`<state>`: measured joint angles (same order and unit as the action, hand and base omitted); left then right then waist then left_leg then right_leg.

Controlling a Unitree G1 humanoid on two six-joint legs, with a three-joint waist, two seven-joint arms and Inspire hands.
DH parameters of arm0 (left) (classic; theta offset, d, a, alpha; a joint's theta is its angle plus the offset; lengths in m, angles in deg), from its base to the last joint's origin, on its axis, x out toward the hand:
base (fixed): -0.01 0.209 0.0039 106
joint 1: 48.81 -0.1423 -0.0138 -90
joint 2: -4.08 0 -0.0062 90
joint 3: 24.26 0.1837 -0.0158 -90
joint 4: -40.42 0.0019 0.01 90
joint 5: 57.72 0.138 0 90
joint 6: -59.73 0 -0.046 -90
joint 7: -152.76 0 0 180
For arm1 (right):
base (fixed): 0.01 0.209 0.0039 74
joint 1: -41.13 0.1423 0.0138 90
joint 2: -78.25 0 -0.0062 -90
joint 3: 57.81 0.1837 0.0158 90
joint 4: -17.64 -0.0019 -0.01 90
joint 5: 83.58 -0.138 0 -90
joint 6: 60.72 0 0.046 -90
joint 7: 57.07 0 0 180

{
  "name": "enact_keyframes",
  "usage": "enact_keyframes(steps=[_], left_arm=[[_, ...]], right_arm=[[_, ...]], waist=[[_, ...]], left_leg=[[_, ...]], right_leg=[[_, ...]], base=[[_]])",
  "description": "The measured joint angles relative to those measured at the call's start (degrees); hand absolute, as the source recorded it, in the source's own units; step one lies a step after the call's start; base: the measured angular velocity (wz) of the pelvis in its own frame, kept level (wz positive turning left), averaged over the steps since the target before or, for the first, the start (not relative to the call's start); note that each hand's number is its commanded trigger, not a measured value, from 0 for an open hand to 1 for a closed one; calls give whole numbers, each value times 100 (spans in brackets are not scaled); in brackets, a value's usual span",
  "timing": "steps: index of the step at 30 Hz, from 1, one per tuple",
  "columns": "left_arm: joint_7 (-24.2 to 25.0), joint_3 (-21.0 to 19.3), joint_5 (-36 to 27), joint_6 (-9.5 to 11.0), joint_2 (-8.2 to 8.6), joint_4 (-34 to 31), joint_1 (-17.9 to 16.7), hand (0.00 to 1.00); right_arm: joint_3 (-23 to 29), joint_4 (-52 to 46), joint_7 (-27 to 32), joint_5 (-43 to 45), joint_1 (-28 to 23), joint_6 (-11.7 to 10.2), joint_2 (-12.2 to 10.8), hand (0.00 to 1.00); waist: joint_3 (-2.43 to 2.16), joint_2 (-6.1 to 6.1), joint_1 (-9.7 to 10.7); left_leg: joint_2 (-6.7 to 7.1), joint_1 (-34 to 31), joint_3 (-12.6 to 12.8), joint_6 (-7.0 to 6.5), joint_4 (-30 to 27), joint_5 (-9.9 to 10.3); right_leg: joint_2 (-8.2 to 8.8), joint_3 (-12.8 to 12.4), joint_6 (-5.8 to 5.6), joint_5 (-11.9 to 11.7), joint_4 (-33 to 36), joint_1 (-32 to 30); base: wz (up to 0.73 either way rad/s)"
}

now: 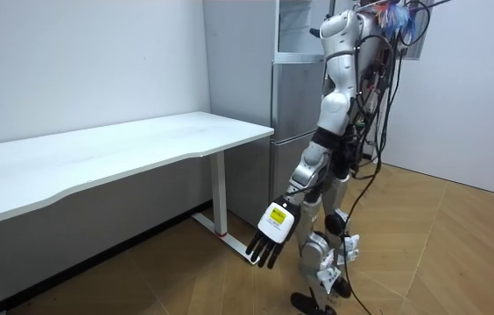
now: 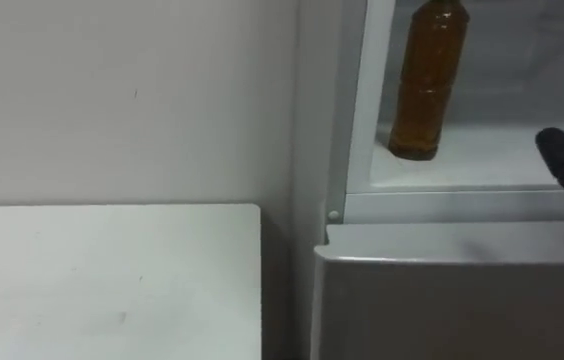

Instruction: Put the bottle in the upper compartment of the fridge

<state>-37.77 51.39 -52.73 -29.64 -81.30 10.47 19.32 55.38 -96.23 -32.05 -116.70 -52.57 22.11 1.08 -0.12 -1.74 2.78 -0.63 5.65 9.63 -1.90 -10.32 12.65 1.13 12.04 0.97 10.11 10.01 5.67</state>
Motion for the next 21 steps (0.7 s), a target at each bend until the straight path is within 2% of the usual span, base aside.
enact_keyframes(steps=[2,4,6,8,10,13,16,18,21], left_arm=[[-36,78,27,15,8,142,14,0],[-44,238,24,20,12,193,45,0],[-44,399,22,31,15,192,93,0],[-47,452,15,144,8,188,114,0],[-48,536,-43,230,2,185,122,0],[-48,593,-44,241,3,185,200,0],[-48,593,-45,244,3,190,244,0],[-49,615,-47,243,1,188,244,0],[-47,627,-46,242,11,187,228,0]], right_arm=[[27,-50,275,225,-138,-141,-279,0],[47,-69,491,411,-242,-214,-435,0],[44,-67,686,490,-270,-265,-476,0],[45,-58,857,618,-291,-357,-535,0],[45,26,1035,649,-346,-545,-636,0],[45,284,1193,642,-561,-676,-728,0],[-111,527,1151,552,-683,-701,-849,0],[-171,816,1039,228,-687,-700,-878,0],[-179,1033,921,-326,-699,-647,-1064,0]], waist=[[3,-33,30],[2,-36,16],[7,-24,-8],[19,-2,-1],[32,24,7],[22,56,-1],[21,73,-15],[19,91,-7],[4,121,-9]], left_leg=[[-2,-4,5,6,-12,7],[-2,5,54,5,-19,6],[-6,8,122,4,-31,6],[-4,5,130,-3,-27,11],[-2,15,126,-11,-28,17],[-3,9,126,-10,-27,25],[-4,0,134,-9,-7,26],[-2,-9,137,-10,5,26],[3,-7,134,-10,14,26]], right_leg=[[-20,-75,4,4,1,-17],[-25,-129,4,4,12,-19],[-35,-210,4,4,85,-78],[-37,-237,3,4,76,-80],[-35,-244,2,4,70,-81],[-30,-245,-3,7,44,-100],[-31,-260,-4,9,59,-141],[-32,-262,-5,9,59,-164],[-35,-261,-11,13,53,-179]], base=[[-16],[-13],[-19],[-8],[0],[0],[-3],[-2],[0]])
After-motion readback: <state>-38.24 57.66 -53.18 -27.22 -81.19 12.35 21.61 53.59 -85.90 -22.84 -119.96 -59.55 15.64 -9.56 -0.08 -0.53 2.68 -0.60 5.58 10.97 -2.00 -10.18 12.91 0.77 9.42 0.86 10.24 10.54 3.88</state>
